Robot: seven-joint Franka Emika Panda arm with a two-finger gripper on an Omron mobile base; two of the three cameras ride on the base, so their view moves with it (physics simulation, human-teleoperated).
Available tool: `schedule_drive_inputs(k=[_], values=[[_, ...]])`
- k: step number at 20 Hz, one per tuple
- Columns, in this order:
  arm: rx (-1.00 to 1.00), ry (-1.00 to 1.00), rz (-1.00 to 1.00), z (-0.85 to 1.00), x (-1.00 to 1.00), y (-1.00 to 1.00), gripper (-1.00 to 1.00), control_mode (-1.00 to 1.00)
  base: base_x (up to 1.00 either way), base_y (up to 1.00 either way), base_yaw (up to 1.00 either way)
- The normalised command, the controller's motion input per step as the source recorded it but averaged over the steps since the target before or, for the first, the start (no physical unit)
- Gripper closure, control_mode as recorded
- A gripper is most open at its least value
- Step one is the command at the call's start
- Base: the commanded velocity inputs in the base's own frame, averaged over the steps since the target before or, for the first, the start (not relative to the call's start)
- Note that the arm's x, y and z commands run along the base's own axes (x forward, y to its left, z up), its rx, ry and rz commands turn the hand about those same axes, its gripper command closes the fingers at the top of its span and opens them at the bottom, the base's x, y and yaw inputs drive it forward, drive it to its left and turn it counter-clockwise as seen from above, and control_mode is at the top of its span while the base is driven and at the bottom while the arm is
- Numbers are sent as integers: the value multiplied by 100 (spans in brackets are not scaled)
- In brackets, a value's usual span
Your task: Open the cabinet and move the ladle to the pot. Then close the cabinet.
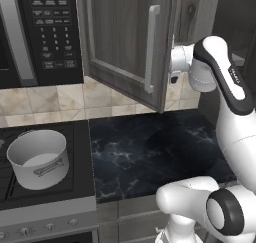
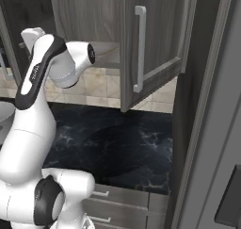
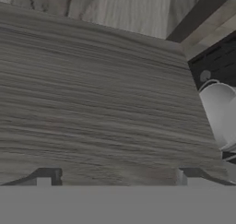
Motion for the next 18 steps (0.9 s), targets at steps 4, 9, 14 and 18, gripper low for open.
schedule_drive_inputs(k=[4, 9, 14, 18], values=[[0, 0, 0, 0, 0, 0, -100, -100, 0, 0, 0], [-5, 0, 0, 1, 22, -12, -100, -100, 0, 0, 0], [-11, 0, 0, 6, 24, -31, -100, -100, 0, 0, 0], [-12, -5, -2, 0, 3, -19, -100, -100, 0, 0, 0]])
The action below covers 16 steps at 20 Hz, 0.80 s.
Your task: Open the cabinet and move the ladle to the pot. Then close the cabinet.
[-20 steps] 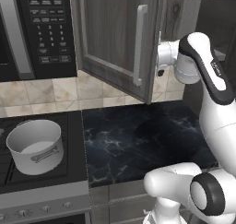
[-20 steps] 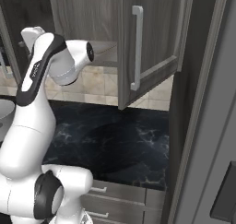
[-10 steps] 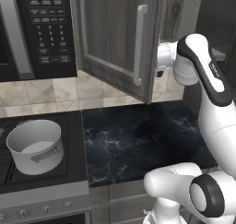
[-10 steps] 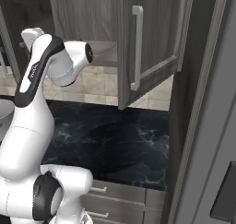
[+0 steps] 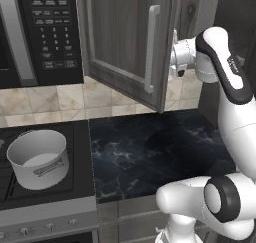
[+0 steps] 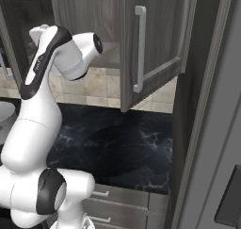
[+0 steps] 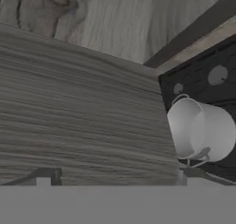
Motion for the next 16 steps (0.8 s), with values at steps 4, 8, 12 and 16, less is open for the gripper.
schedule_drive_inputs(k=[4, 8, 12, 16], values=[[-11, -10, -10, 0, 0, -26, -100, -100, 0, 0, 0], [-12, -18, -15, 0, 0, -28, -100, -100, 0, 0, 0], [-11, -19, -20, 0, 3, -21, -100, -100, 0, 0, 0], [-9, -15, -22, 0, 0, -21, -100, -100, 0, 0, 0]])
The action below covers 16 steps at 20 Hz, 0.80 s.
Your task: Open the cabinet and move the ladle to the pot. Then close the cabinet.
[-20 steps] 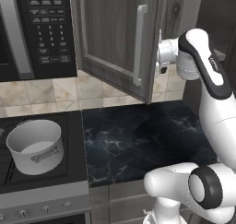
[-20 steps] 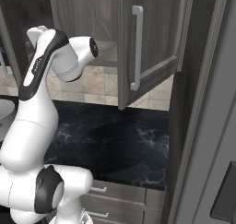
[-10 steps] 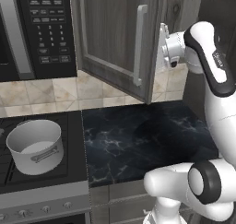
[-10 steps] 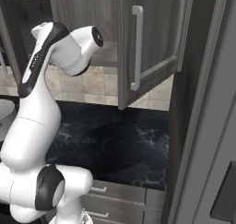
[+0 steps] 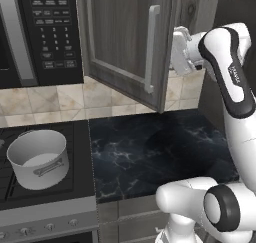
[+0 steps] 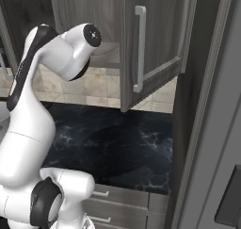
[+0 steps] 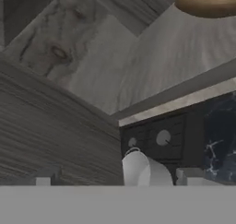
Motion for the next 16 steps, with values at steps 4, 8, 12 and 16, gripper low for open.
schedule_drive_inputs(k=[4, 8, 12, 16], values=[[-7, -9, -24, 0, 0, -26, -100, -100, 0, 0, 0], [-2, -1, -26, 0, 0, -42, -100, -100, 0, 0, 0], [0, 0, -26, 0, 0, -52, -100, -100, 0, 0, 0], [0, 0, -19, 0, 0, -52, -100, -100, 0, 0, 0]])
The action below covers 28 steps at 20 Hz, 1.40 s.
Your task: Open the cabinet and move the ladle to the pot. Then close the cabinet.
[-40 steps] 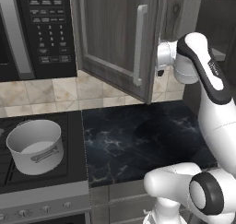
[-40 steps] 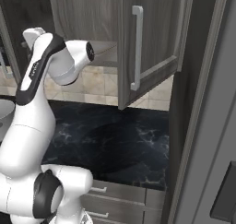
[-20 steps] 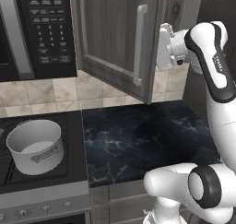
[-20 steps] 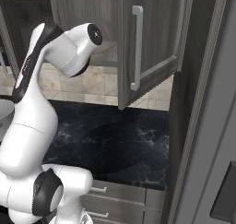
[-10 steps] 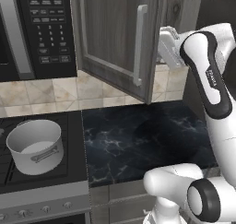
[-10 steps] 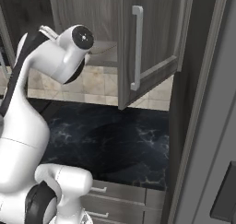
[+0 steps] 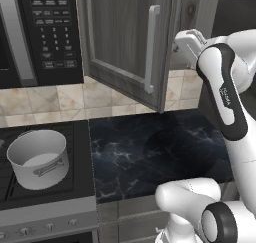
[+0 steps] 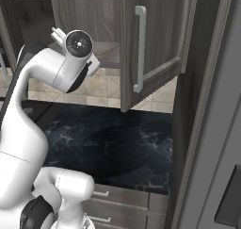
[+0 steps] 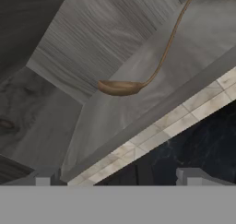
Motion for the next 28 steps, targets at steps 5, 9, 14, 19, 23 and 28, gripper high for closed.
schedule_drive_inputs(k=[5, 9, 14, 19, 23, 28], values=[[0, 0, -13, 0, 1, -39, -100, -100, 0, 0, 0], [0, 0, -17, 0, 2, -31, -100, -100, 0, 0, 0], [0, 0, -16, 0, 8, -25, -100, -100, 0, 0, 0], [0, 0, -12, 0, 25, -27, -100, -100, 0, 0, 0], [0, 0, -4, -10, 52, -21, -100, -100, 0, 0, 0], [0, 0, 0, -12, 57, -20, -100, -100, 0, 0, 0]])
